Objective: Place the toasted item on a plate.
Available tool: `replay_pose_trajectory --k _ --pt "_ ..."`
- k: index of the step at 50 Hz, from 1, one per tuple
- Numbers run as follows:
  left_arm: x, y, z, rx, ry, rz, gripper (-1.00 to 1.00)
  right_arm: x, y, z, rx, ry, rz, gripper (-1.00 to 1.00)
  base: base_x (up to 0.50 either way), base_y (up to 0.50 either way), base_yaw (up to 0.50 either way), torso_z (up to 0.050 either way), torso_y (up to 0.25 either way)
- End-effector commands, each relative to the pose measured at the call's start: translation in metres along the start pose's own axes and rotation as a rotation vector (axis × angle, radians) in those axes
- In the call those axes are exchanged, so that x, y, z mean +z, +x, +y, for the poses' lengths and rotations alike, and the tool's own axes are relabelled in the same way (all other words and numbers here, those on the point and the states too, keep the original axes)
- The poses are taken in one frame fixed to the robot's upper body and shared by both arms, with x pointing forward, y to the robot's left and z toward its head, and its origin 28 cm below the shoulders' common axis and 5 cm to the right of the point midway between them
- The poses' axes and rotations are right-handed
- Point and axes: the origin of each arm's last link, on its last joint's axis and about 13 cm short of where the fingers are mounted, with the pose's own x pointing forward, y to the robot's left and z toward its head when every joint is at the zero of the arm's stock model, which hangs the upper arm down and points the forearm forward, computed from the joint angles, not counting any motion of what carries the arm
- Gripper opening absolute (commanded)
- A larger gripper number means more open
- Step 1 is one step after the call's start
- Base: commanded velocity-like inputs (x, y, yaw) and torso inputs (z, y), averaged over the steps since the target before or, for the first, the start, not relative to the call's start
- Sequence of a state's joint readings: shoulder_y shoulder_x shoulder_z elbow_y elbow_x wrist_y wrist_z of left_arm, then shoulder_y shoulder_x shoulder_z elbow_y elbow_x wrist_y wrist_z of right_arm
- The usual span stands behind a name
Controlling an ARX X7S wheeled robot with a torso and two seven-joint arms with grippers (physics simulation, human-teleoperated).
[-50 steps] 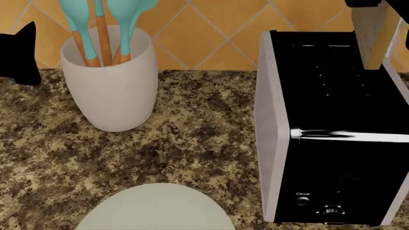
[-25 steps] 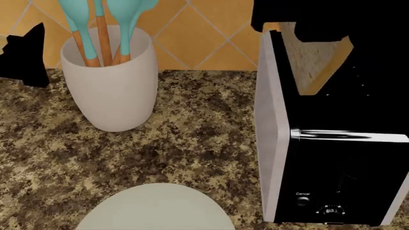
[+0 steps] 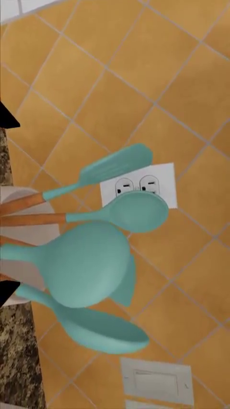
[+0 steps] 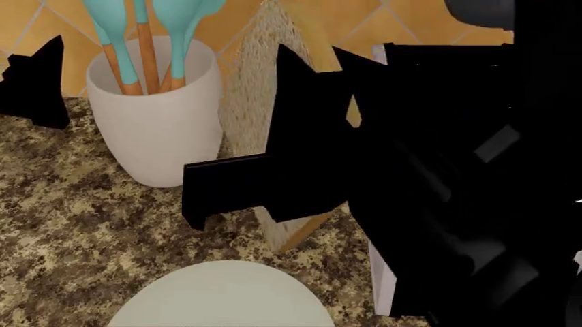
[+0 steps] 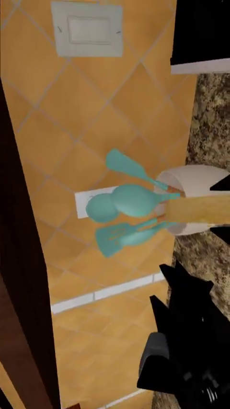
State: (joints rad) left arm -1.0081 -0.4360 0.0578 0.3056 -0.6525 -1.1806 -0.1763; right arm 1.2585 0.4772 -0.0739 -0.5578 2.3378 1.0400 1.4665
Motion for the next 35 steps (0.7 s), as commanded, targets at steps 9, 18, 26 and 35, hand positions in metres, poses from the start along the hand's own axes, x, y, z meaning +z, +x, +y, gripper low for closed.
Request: replay_pose_trajectory --k 9,18,26,35 --pt "-0.001 -0.004 0.002 0.012 -0.006 -0.005 1.0 -0.036 -0.013 0.023 0.11 0.102 0.043 -1.0 0.0 0.0 0.0 0.0 0.0" --pt "-0.003 -0.005 0.002 0.009 -0.009 -0.002 1.0 -0.046 -0.017 0.03 0.116 0.138 0.056 -1.0 0.0 0.0 0.0 0.0 0.0" --pt "-0.005 -0.005 0.001 0.009 -0.01 0.002 1.0 -0.062 -0.018 0.026 0.092 0.156 0.096 -1.0 0.0 0.0 0.0 0.0 0.0" --pt "-0.008 -0.004 0.002 0.012 -0.011 0.004 1.0 -0.07 -0.017 0.022 0.072 0.153 0.112 -1.0 0.0 0.0 0.0 0.0 0.0"
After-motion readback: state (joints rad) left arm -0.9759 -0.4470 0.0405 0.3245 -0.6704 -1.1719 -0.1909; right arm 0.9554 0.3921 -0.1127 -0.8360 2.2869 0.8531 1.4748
